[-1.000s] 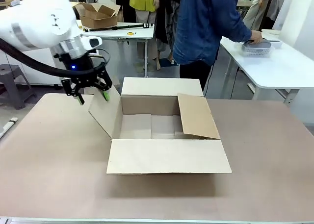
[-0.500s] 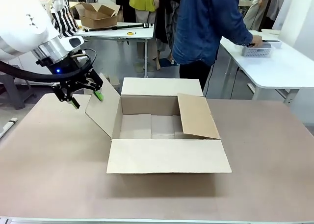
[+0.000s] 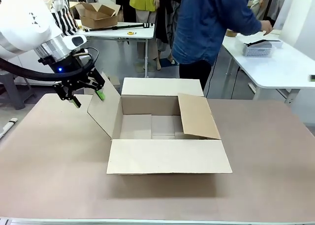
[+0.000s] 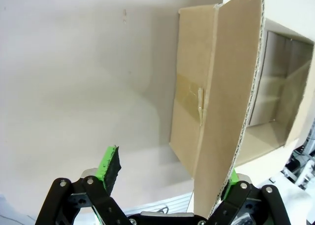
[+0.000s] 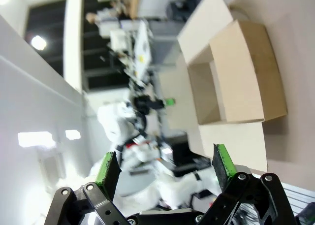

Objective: Pack the gift set into the box.
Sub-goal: Place both hands on the side flaps of the Package Box and spread them outward.

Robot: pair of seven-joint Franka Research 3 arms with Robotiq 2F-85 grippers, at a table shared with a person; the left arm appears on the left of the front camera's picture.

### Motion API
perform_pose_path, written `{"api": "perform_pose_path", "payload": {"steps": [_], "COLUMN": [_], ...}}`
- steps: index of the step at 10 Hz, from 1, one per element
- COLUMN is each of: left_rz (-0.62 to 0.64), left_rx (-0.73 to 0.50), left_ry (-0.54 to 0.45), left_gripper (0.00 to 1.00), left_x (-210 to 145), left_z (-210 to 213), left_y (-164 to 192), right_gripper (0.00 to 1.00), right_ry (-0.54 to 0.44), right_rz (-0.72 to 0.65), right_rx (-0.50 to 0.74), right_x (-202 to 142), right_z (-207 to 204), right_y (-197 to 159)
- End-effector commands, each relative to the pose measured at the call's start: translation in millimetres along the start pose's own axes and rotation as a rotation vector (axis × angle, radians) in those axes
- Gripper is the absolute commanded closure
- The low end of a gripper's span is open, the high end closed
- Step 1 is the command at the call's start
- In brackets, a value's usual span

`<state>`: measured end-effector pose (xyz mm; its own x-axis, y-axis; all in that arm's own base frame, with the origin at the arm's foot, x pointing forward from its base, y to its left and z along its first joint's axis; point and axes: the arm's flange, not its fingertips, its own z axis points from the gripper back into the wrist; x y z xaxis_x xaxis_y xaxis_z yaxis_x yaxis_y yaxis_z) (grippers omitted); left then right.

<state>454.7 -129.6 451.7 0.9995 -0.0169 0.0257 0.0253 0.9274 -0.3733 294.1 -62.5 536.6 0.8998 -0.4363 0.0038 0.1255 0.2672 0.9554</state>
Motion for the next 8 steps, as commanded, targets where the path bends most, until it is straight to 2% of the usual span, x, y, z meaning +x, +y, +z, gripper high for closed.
{"api": "perform_pose_path", "payload": {"steps": [1,3,4,5,7,8], "left_rz": [0.016,0.016,0.016,0.016,0.016,0.016], "left_rx": [0.024,0.024,0.024,0.024,0.024,0.024], "left_ry": [-0.004,-0.004,-0.004,-0.004,-0.004,-0.004], "left_gripper": [0.0,0.0,0.0,0.0,0.0,0.0], "left_x": [2.2,2.2,2.2,2.2,2.2,2.2], "left_z": [2.2,2.2,2.2,2.2,2.2,2.2], "left_y": [-0.4,-0.4,-0.4,-0.4,-0.4,-0.4], "right_gripper": [0.0,0.0,0.0,0.0,0.0,0.0], "right_ry": [0.112,0.164,0.274,0.203,0.203,0.241], "right_rz": [0.186,0.39,0.497,0.27,0.27,0.354], "right_rx": [-0.145,-0.247,-0.272,-0.258,-0.258,-0.281], "right_x": [-14.3,-39.3,-54.8,-34.7,-34.7,-44.4], "right_z": [-126.5,-177.3,-182.1,-167.9,-167.9,-187.6], "right_y": [-11.5,-13.1,-19.2,5.0,5.0,4.0]}}
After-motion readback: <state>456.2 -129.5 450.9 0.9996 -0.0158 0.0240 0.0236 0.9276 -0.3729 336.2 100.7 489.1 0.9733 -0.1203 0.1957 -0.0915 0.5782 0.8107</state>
